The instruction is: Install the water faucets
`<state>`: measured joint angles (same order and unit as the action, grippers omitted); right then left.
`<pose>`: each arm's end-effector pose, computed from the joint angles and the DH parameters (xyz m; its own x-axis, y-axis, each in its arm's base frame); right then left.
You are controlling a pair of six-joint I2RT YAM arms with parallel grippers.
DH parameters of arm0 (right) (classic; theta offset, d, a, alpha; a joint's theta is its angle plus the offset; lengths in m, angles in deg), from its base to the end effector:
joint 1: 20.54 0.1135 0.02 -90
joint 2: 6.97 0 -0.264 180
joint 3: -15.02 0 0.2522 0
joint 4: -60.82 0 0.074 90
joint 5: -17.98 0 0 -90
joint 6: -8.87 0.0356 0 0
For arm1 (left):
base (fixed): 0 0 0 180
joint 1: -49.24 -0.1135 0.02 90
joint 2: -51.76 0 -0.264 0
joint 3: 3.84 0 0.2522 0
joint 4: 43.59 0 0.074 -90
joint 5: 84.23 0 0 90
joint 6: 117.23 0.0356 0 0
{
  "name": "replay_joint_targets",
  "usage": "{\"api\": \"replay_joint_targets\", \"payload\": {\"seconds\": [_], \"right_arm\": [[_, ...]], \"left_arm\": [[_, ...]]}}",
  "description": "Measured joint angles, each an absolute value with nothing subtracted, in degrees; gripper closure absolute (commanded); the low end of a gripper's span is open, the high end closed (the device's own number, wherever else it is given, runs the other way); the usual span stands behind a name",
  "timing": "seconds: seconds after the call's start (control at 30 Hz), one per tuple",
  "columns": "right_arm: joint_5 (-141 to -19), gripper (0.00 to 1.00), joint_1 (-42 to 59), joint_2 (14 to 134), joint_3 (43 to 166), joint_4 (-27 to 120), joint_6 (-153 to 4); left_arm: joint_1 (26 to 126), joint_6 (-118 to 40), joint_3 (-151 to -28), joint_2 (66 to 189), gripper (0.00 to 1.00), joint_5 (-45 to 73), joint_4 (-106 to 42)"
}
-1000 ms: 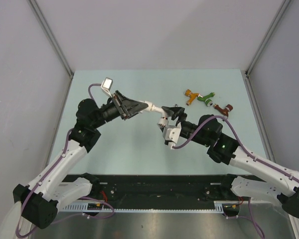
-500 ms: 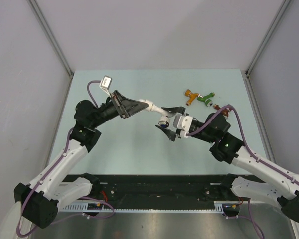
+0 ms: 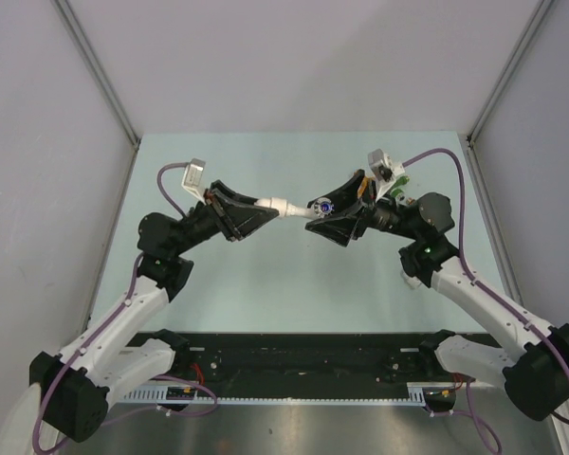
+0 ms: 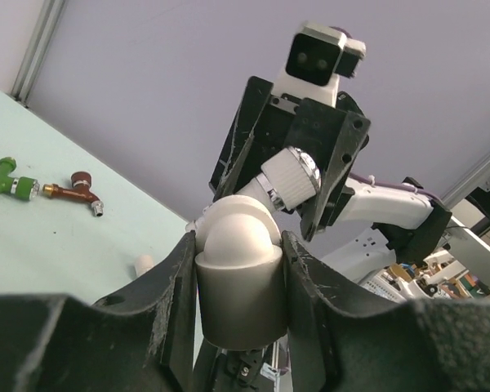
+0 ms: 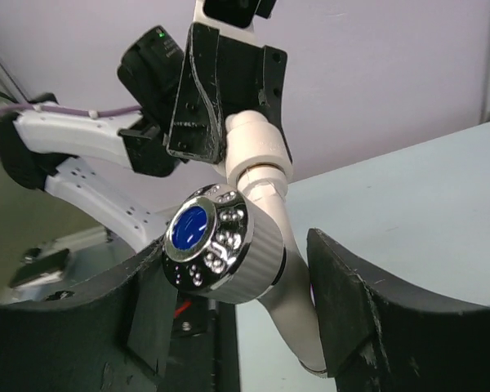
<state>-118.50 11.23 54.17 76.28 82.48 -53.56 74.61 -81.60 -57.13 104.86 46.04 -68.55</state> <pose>0.1873 0.1463 0.3818 -0.1531 0.2800 -0.9477 -0.9749 0.1143 0.1913 0.1756 -0.1087 0.3684 -0.4717 -0.4627 -0.7506 0.8105 0.1076 -0.5757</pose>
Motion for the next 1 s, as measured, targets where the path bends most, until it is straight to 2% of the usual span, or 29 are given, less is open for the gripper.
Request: {"api": "replay_joint_targets", "payload": {"seconds": [0.1, 0.13, 0.2, 0.23, 0.33, 0.43, 0.7, 0.77, 1.0], "right_arm": [[-120.57, 1.00, 9.40, 56.10, 76.28, 86.72, -44.40], [-121.16, 0.94, 8.81, 56.60, 76.28, 88.05, -41.64], [-122.04, 0.88, 7.89, 57.41, 76.28, 89.95, -36.81], [-122.45, 0.78, 7.52, 57.82, 76.28, 90.83, -34.74], [-122.65, 0.58, 6.75, 58.44, 76.28, 91.29, -31.33], [-121.03, 0.45, 6.34, 57.52, 76.28, 88.84, -32.05], [-110.78, 0.28, 4.39, 51.03, 76.28, 77.19, -44.46], [-108.27, 0.20, 4.09, 48.99, 76.28, 74.17, -51.22], [-108.27, 0.17, 4.92, 44.03, 76.28, 67.92, -71.59]], "left_arm": [[74.57, -81.56, -55.86, 104.44, 1.00, 45.87, -68.92], [74.52, -81.62, -55.40, 104.35, 1.00, 45.82, -68.95], [74.50, -81.77, -54.73, 104.16, 1.00, 45.82, -68.95], [74.50, -81.84, -54.55, 104.11, 1.00, 45.82, -68.95], [74.52, -82.23, -53.81, 103.76, 1.00, 45.26, -68.88], [74.52, -82.54, -53.22, 103.39, 1.00, 44.07, -67.85], [74.54, -83.15, -55.01, 102.34, 1.00, 38.59, -60.60], [74.63, -84.46, -56.19, 102.47, 1.00, 38.41, -57.91], [74.74, -90.34, -57.90, 104.64, 1.00, 38.79, -56.03]]}}
